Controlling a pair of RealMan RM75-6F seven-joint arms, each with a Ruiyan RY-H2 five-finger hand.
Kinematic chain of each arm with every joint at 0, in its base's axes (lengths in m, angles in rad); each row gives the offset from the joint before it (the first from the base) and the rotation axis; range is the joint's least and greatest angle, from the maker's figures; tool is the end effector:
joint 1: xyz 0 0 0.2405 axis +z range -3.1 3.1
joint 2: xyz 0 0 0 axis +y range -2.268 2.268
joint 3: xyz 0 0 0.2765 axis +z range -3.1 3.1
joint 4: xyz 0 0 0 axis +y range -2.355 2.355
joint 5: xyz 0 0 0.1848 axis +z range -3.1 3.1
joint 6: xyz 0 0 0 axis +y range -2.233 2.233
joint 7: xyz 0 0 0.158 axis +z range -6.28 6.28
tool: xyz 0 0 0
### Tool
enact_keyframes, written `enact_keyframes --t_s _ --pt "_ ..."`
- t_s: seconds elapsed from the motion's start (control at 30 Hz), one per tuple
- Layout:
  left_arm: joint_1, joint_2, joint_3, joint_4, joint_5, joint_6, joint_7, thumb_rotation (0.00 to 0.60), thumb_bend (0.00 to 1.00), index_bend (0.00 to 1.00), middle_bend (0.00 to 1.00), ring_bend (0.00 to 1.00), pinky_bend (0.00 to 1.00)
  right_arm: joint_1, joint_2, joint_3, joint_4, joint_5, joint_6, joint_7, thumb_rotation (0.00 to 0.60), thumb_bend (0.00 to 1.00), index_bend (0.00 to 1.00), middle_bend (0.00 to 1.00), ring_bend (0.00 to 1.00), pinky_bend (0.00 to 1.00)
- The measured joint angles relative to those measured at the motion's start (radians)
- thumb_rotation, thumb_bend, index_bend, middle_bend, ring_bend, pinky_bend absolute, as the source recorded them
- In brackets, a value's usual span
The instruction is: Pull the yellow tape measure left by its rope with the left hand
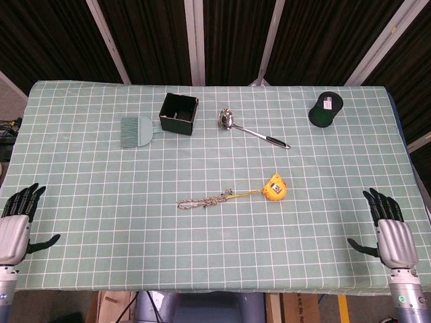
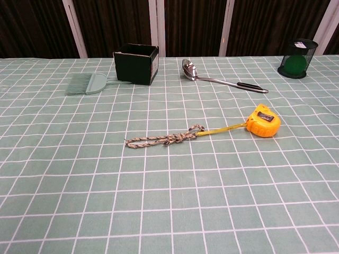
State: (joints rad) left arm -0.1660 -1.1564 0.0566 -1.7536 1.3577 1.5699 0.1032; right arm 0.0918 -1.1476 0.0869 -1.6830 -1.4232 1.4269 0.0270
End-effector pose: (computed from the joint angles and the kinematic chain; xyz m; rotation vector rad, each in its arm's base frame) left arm -0.3032 0.1963 0.1718 -1.3154 -0.9939 -0.9047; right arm -0.3145 -0.2019 0.1765 1.3004 -1.0496 0.9615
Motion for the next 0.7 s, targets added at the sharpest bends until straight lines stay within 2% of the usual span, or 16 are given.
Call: enact_keyframes --t_s 0.53,0.7 --pt "0.000 -0.004 -0.031 -0.027 0.004 -0.046 0.042 0.600 0.05 0.01 0.00 0.00 0.00 0.005 0.002 0.004 -0.005 0.020 -0.020 0.009 0.600 0.12 0.00 0.00 0.00 0.00" --pt "-0.035 -0.005 -0.063 -0.072 -0.009 -0.093 0.081 0.600 0.05 0.16 0.00 0.00 0.00 0.006 0.005 0.007 -0.008 0.028 -0.025 0.019 0.600 0.12 0.00 0.00 0.00 0.00"
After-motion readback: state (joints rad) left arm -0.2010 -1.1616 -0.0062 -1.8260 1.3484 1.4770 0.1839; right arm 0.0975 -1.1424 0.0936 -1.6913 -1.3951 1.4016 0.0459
